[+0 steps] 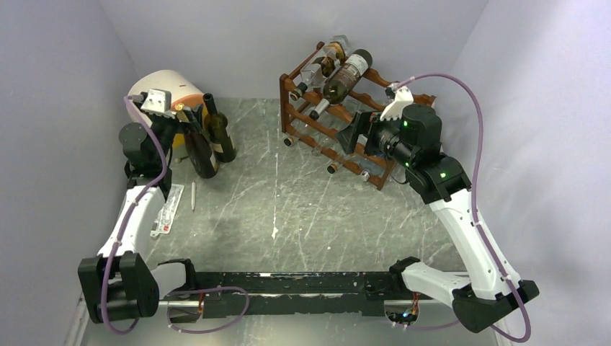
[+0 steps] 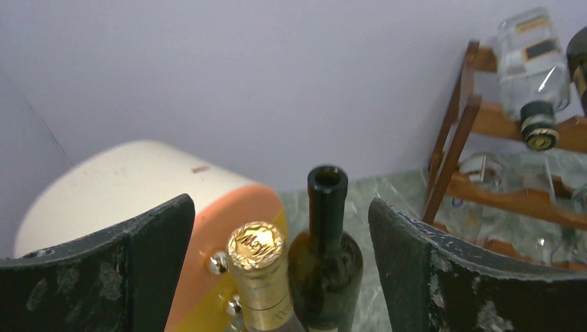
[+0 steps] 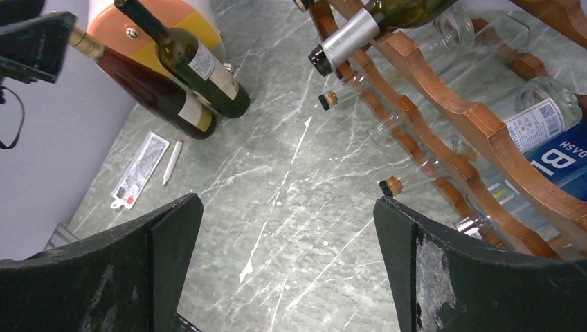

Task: Take the wine bottle off the wine rack

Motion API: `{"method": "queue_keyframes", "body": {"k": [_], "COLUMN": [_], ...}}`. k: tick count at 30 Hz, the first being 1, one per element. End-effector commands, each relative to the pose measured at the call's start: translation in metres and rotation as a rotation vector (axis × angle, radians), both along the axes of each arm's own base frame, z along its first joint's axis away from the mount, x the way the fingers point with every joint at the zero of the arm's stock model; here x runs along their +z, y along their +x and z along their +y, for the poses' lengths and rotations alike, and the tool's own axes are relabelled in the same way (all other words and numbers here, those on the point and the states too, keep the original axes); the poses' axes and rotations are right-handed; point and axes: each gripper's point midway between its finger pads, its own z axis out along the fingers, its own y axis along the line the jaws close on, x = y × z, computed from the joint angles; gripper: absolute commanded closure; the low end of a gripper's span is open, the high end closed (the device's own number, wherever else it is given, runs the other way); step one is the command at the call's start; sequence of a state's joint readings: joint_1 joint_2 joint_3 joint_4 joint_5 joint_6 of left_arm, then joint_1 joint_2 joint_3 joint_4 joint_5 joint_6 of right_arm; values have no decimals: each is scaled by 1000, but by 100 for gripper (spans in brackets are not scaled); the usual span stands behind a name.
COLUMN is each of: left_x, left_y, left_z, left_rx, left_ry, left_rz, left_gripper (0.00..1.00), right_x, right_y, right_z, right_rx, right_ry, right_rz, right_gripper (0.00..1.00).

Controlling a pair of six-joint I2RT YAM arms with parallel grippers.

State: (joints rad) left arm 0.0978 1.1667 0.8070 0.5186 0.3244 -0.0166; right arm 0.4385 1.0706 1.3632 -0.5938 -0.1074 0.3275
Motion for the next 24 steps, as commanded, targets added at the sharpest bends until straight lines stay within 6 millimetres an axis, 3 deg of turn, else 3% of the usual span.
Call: {"method": "queue_keyframes", "body": {"k": [1, 7, 13, 19, 24], "left_x": [46, 64, 108, 115, 100], "left_y": [-16, -40, -89, -120, -128], "left_z": [-2, -4, -23, -76, -142], "left_rx": [8, 46, 40, -126, -375], "left_ry": [16, 28, 40, 4, -18], "left_rz": [-152, -191, -315, -394, -331], "left_gripper": [1, 0, 0, 1, 4], "right_x": [6, 3, -14, -22, 1], "right_y": [-3, -7, -5, 19, 59], "right_z": [-4, -8, -14, -22, -17], "right_rx": [-3, -12, -55, -178, -287], "right_ry": [-8, -21, -41, -37, 53], "right_rz": [-25, -1, 46, 78, 60], "right_gripper": [0, 0, 0, 0, 0]}}
